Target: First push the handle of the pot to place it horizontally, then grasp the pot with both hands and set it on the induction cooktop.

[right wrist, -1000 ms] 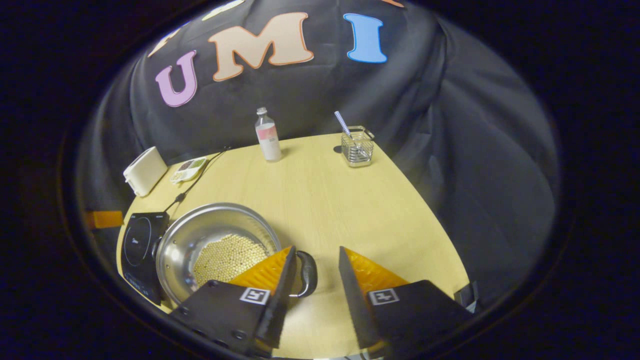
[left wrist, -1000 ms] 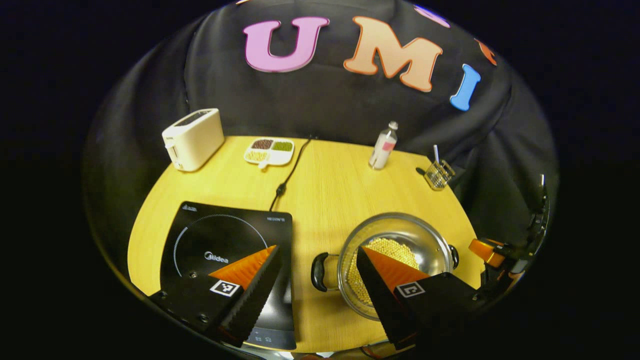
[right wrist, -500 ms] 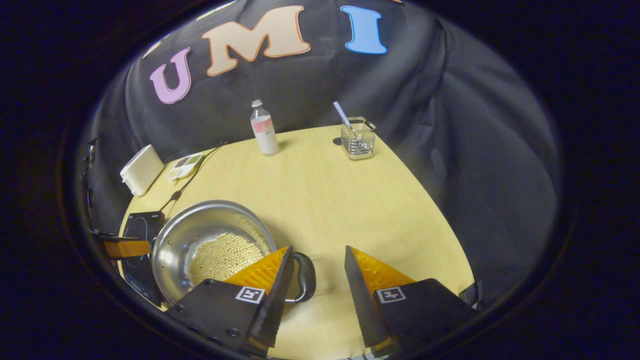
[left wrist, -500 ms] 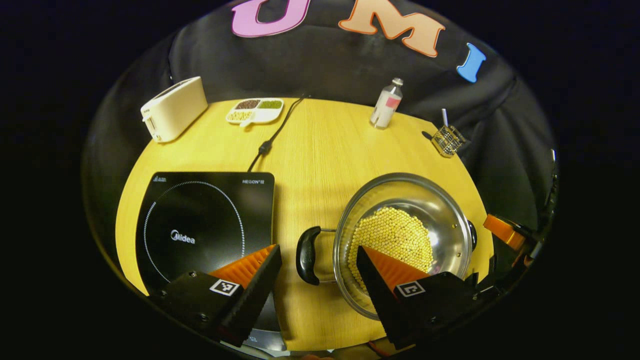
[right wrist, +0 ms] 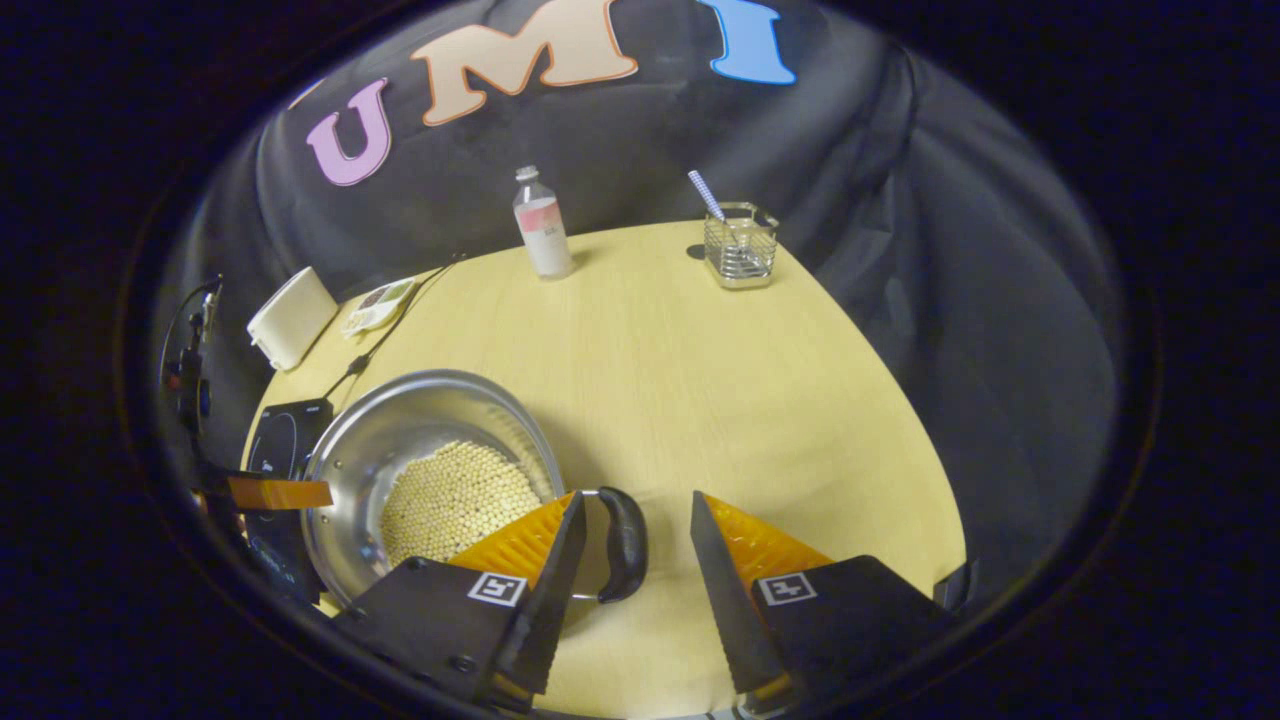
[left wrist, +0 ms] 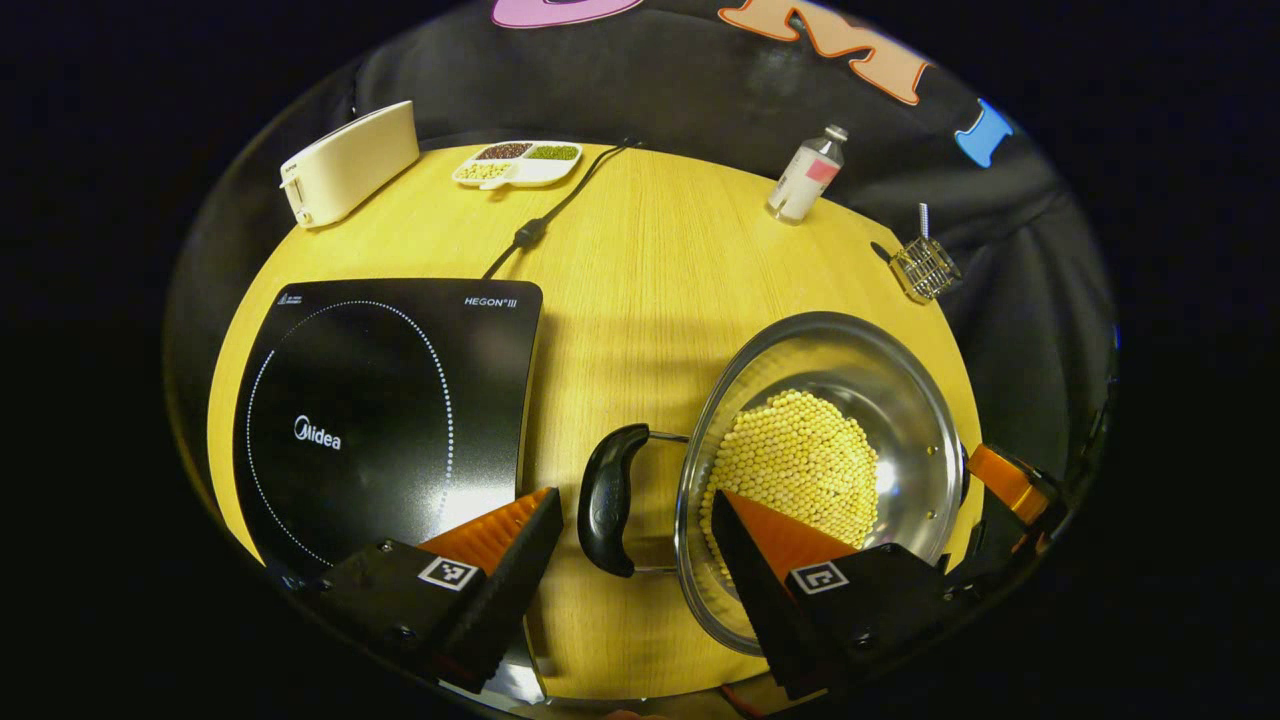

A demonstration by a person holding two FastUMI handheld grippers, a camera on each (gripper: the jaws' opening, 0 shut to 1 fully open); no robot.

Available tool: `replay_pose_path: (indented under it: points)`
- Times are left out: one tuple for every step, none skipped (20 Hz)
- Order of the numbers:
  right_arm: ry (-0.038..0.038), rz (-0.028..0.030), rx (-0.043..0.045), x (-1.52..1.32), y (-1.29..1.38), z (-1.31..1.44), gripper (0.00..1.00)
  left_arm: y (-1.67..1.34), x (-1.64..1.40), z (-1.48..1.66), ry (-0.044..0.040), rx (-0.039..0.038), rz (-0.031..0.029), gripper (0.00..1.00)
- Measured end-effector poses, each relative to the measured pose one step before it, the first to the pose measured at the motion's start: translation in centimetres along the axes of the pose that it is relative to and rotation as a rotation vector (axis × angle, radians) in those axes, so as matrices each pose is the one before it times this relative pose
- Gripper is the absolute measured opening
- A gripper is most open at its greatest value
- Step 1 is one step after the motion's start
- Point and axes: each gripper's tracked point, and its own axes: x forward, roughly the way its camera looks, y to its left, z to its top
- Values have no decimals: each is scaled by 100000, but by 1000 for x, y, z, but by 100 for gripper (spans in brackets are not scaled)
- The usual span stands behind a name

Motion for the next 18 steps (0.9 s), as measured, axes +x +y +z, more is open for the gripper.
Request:
replay_pose_path:
  points:
    - [-160, -609, -238, 340, -173, -12, 69, 41, 207, -217, 1319, -53, 274, 98]
    - [461, 173, 660, -38, -81, 92, 67, -49, 240, -268, 895, -253, -2, 98]
    - [404, 106, 1119, 9, -158, 42, 67, -137, 170, -176, 843, -472, -477, 98]
    - [194, -224, 788, 134, -227, -94, 67, -134, 246, -274, 905, -546, -421, 98]
    - [408, 418, 1079, -6, -161, 90, 74, 5, 161, -106, 626, -207, 36, 98]
    - [485, 917, 1648, -70, -46, -182, 77, -6, 140, -224, 720, 8, 155, 98]
    - [312, 119, 1443, 58, -136, -53, 80, -65, 132, -77, 407, 173, -29, 97]
    - [-137, -491, 1020, -91, -207, -69, 80, -41, 145, -224, 623, 360, 5, 96]
    - [-58, -165, 707, 51, -269, 31, 86, 1, 126, -106, 575, 217, -41, 96]
    - [-445, 932, 1125, -132, -36, -96, 90, -48, 211, -184, 663, 7, -36, 96]
    - [-902, 1125, 1428, -124, 246, 236, 94, -22, 100, -90, 512, -40, 84, 96]
    - [-834, 1368, 1280, -105, 370, 59, 95, 7, 129, -123, 522, -52, -86, 95]
    - [334, 1902, 728, 139, 419, -91, 95, -82, 178, -17, 237, -18, -184, 95]
    - [1399, 1347, -41, 95, 405, -539, 95, 84, 174, -381, 1684, -209, 457, 95]
    - [1384, 75, -913, 231, 172, -451, 95, -14, 238, -106, 942, -26, -26, 94]
    - [1298, -13, -1038, 385, 45, -285, 94, -92, 144, -157, 420, -150, -150, 94]
    - [1133, 416, -484, 220, 315, -188, 97, 2, 116, -147, 712, -208, -11, 94]
    - [1233, 680, 56, 230, 389, -283, 97, -51, 136, -168, 502, -133, -106, 93]
